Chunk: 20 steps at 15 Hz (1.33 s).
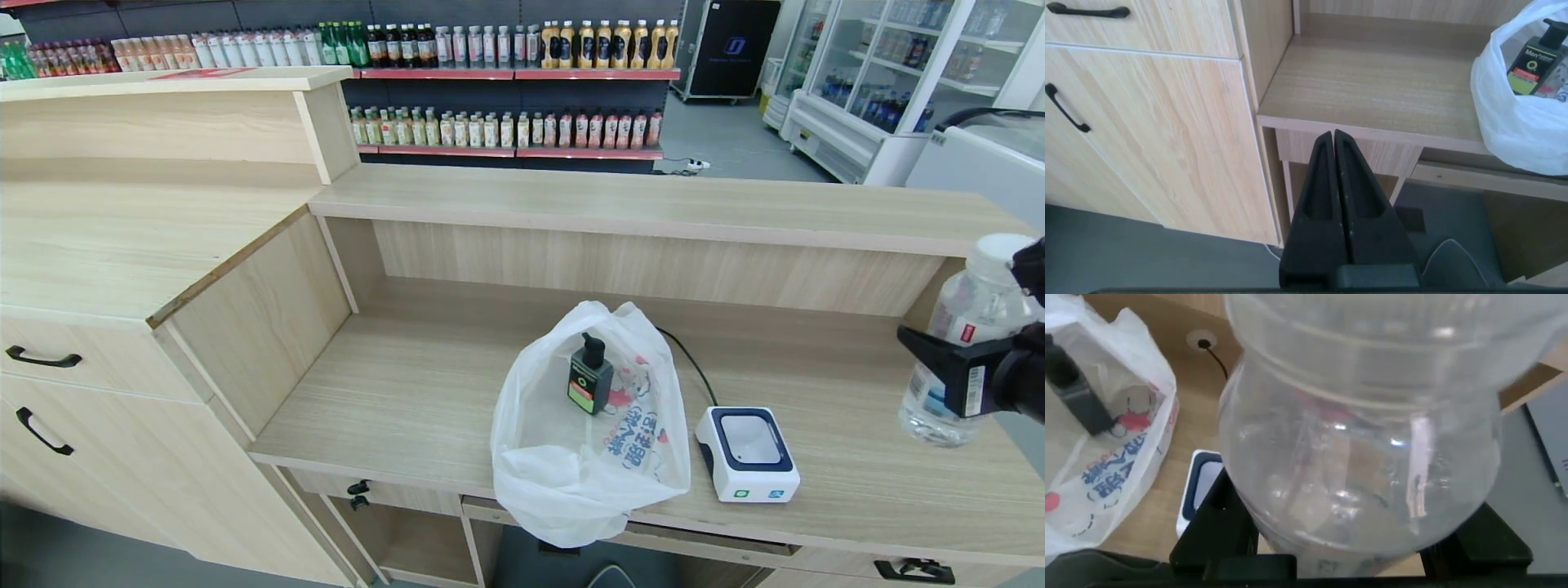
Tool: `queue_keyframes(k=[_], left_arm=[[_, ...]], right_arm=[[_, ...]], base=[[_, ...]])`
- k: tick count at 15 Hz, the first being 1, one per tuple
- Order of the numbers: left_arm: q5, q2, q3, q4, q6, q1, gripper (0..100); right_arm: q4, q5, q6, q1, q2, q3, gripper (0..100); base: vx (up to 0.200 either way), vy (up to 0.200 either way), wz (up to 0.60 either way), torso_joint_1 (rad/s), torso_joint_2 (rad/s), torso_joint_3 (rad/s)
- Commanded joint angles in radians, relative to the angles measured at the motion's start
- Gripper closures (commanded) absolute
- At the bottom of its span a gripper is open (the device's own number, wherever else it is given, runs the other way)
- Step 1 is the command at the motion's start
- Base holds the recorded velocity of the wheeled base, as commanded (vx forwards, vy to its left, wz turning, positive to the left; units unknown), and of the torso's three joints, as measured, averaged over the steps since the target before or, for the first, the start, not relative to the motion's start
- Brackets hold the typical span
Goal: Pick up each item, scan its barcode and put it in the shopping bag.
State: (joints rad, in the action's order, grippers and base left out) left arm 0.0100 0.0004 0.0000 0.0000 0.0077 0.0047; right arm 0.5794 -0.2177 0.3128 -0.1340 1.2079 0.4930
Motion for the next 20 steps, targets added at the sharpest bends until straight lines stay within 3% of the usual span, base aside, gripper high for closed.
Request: queue_keyframes(k=[1, 3, 4, 7, 10, 14, 16, 20], left_arm=[[0.001, 0.000, 0.000, 0.000, 0.000, 0.000, 100], [0.001, 0.000, 0.000, 0.000, 0.000, 0.000, 100], [0.001, 0.000, 0.000, 0.000, 0.000, 0.000, 100], [0.001, 0.000, 0.000, 0.000, 0.000, 0.000, 100], [0.001, 0.000, 0.000, 0.000, 0.000, 0.000, 100], [0.001, 0.000, 0.000, 0.000, 0.000, 0.000, 100], [0.001, 0.000, 0.000, 0.000, 0.000, 0.000, 100], [0.001, 0.000, 0.000, 0.000, 0.000, 0.000, 100]], right_arm=[[-0.064, 0.008, 0.022, -0.055, -0.031, 0.006, 100], [-0.096, 0.077, 0.012, -0.114, -0.047, 0.019, 100], [-0.098, 0.201, 0.012, -0.114, -0.033, 0.022, 100], [-0.081, 0.250, -0.047, -0.116, 0.035, 0.022, 100], [0.100, 0.350, -0.181, -0.068, 0.203, 0.015, 100], [0.300, 0.742, -0.175, 0.067, 0.426, 0.001, 100], [0.310, 0.808, -0.101, 0.096, 0.484, -0.001, 100], [0.283, 1.098, 0.198, 0.198, 0.611, -0.013, 100]], base=[[0.000, 0.000, 0.60, -0.002, 0.00, 0.002], [0.000, 0.000, 0.30, -0.001, 0.00, 0.004], [0.000, 0.000, 0.00, 0.000, 0.00, 0.000], [0.000, 0.000, 0.00, 0.000, 0.00, 0.000], [0.000, 0.000, 0.00, 0.000, 0.00, 0.000], [0.000, 0.000, 0.00, 0.000, 0.00, 0.000], [0.000, 0.000, 0.00, 0.000, 0.00, 0.000], [0.000, 0.000, 0.00, 0.000, 0.00, 0.000]])
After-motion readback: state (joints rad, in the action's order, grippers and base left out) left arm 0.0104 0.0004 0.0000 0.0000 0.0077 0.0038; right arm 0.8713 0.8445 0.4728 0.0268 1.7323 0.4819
